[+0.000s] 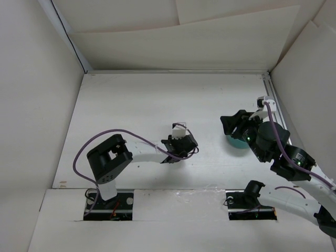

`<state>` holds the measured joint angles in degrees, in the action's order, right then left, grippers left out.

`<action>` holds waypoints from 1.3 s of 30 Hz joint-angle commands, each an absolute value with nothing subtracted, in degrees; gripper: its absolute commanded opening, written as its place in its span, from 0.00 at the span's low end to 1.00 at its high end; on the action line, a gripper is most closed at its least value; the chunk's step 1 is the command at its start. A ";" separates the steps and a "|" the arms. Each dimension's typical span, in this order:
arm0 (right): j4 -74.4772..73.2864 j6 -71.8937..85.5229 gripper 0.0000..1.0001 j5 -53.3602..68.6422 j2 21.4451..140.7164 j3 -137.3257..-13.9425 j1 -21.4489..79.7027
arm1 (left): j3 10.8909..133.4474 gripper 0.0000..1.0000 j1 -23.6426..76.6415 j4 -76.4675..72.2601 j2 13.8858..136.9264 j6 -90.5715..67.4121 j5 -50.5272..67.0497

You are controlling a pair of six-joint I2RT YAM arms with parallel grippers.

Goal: Sort the stationery into containers
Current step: Pick up the stationery from the center of the board.

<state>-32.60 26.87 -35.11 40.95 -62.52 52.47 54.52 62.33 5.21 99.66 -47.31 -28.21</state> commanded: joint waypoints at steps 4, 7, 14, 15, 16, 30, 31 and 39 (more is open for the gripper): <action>-31.46 24.62 0.53 -36.65 39.29 -66.35 52.12 | 55.72 0.31 63.54 12.83 101.78 -49.75 -32.78; -31.99 24.61 0.53 -36.65 38.15 -66.88 52.12 | 56.24 0.30 63.54 13.35 102.47 -49.75 -34.01; -31.99 24.61 0.53 -36.65 37.62 -66.88 52.12 | 57.92 0.28 64.16 15.03 105.12 -50.27 -35.95; -31.99 24.61 0.53 -36.65 38.14 -66.88 52.12 | 57.92 0.28 64.16 15.03 105.12 -50.27 -35.95; -31.99 24.61 0.53 -36.65 38.14 -66.88 52.12 | 57.92 0.28 64.68 15.03 105.12 -50.27 -35.95; -31.99 24.61 0.53 -36.12 38.67 -66.88 52.12 | 58.97 0.02 64.69 15.03 105.12 -49.75 -36.47; -31.99 24.61 0.53 -36.12 38.67 -66.88 52.12 | 58.97 0.00 65.21 15.64 105.12 -49.75 -36.47; -31.99 24.61 0.53 -35.60 39.19 -66.88 52.12 | 60.02 0.00 66.88 17.92 97.30 -48.61 -34.89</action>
